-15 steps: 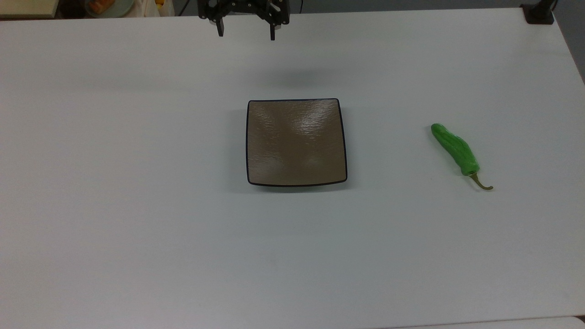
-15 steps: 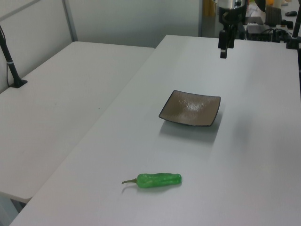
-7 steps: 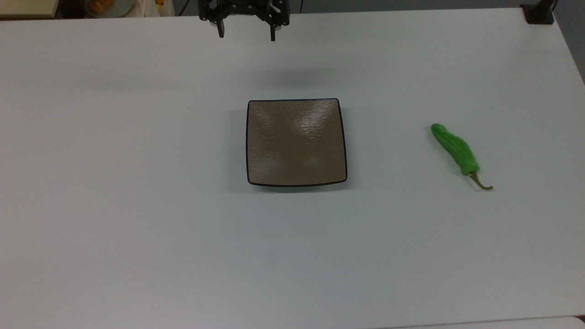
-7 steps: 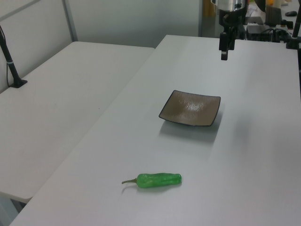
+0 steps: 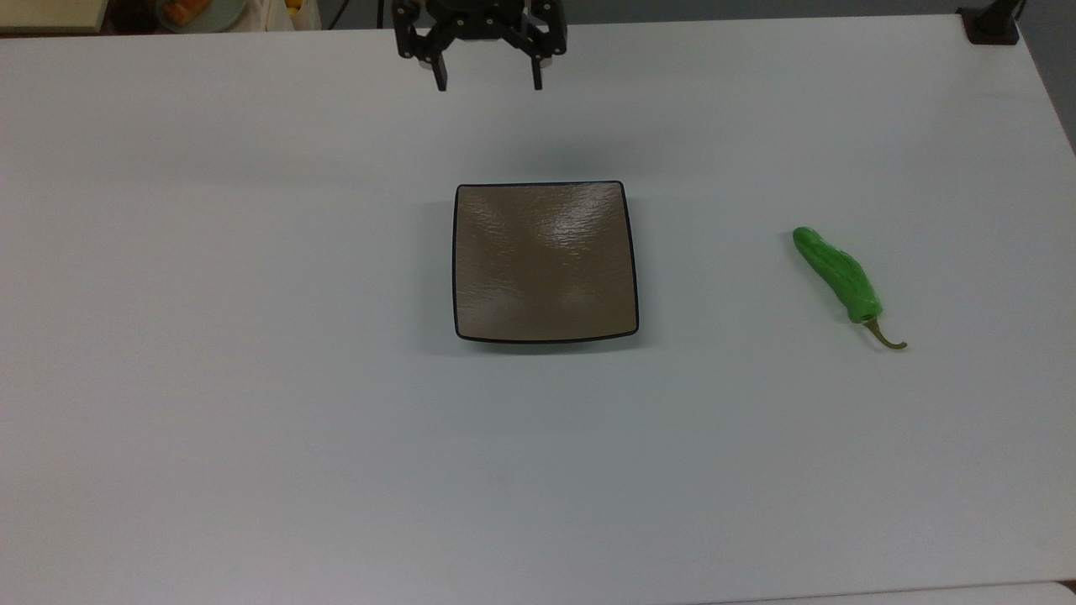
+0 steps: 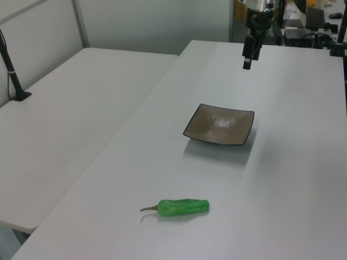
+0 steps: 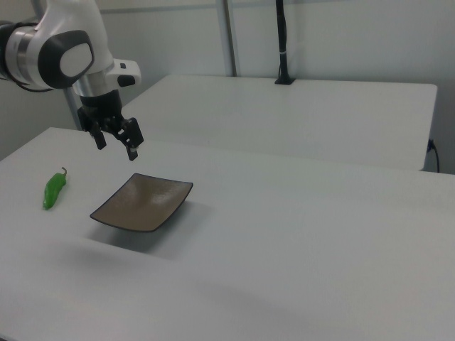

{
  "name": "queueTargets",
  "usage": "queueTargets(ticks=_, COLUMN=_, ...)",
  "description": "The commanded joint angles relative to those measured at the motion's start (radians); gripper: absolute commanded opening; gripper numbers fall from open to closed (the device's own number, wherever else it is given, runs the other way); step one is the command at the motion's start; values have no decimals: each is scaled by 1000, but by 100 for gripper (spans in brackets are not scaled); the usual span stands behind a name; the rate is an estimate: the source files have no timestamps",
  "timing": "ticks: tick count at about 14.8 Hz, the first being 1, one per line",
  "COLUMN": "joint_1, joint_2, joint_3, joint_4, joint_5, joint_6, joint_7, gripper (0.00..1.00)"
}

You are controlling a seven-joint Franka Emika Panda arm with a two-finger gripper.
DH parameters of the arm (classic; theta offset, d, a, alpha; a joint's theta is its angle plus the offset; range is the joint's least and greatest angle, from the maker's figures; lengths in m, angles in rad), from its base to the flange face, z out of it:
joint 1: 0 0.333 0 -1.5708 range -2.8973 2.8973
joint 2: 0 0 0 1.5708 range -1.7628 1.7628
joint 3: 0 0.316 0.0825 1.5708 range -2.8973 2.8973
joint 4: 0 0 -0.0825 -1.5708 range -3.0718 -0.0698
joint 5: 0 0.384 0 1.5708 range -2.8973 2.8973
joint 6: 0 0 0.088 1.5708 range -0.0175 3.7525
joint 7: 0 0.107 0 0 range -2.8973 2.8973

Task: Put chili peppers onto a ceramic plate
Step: 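Move the open gripper over the green chili pepper and lower it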

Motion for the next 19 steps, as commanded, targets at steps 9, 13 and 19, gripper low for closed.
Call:
queueTargets(ticks=9, joint_1=169, joint_2=190, joint_3=129, joint_4=72, joint_5=78, joint_6=420, joint_7=-22, gripper=100)
queueTargets(ticks=13, joint_1=261, joint_2=343, joint_3=130, joint_4=161, joint_5=75, joint_6=549, joint_7=-21, gripper=100)
queueTargets(ticks=19, joint_1=367, joint_2=559, joint_3=130, joint_4=310, joint_5=58, joint_6=664, joint_7=-19, gripper=100)
